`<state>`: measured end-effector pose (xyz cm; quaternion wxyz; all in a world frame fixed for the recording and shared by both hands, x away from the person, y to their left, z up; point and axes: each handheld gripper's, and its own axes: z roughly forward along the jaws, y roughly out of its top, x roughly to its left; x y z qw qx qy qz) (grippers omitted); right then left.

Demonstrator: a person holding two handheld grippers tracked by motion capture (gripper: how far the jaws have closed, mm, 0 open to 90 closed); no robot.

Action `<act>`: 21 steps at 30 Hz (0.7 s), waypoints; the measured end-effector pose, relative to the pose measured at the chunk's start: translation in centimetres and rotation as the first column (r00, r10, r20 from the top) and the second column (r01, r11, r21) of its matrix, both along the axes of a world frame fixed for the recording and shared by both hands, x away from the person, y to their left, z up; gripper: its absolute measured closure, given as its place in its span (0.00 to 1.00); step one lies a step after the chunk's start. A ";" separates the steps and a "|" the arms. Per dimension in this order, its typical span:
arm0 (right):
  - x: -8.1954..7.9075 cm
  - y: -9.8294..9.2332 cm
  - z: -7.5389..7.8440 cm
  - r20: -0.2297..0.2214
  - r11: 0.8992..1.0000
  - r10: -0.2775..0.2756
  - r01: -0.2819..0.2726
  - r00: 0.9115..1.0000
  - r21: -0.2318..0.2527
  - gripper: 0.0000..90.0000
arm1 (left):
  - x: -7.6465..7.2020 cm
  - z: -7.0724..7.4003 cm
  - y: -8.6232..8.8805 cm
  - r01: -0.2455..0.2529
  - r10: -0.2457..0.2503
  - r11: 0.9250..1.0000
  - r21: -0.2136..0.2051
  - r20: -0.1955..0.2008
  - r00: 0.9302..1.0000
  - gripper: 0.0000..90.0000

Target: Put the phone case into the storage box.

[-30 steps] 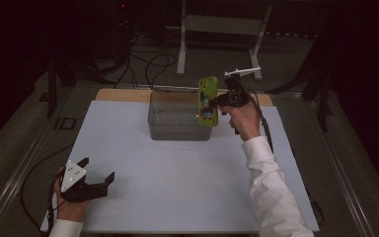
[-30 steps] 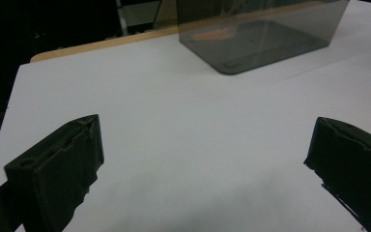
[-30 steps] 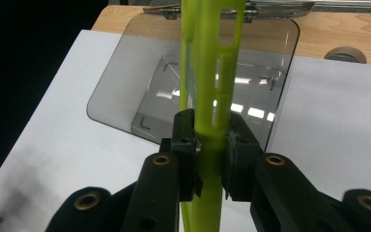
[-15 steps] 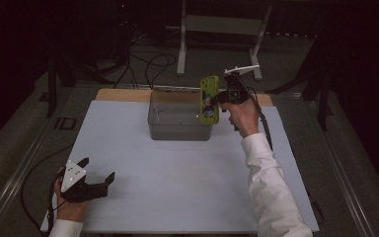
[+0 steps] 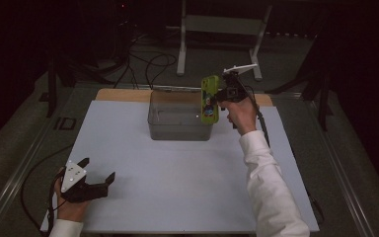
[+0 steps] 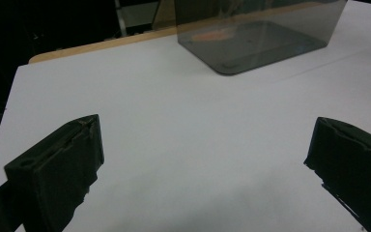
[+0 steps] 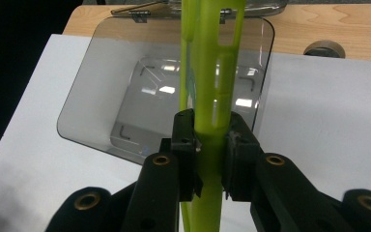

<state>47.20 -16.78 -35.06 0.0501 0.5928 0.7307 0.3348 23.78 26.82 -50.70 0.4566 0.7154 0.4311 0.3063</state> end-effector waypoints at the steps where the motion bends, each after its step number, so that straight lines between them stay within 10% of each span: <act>1: 0.1 0.0 0.0 -0.001 1.000 -0.003 0.003 1.000 -0.001 0.86 | 0.0 0.0 0.0 0.000 0.000 1.000 0.000 0.000 1.000 0.00; 21: 1.4 1.2 0.1 0.000 0.997 -0.031 0.031 1.000 -0.064 0.86 | 0.0 0.0 0.1 -0.002 0.002 1.000 -0.002 0.002 1.000 0.00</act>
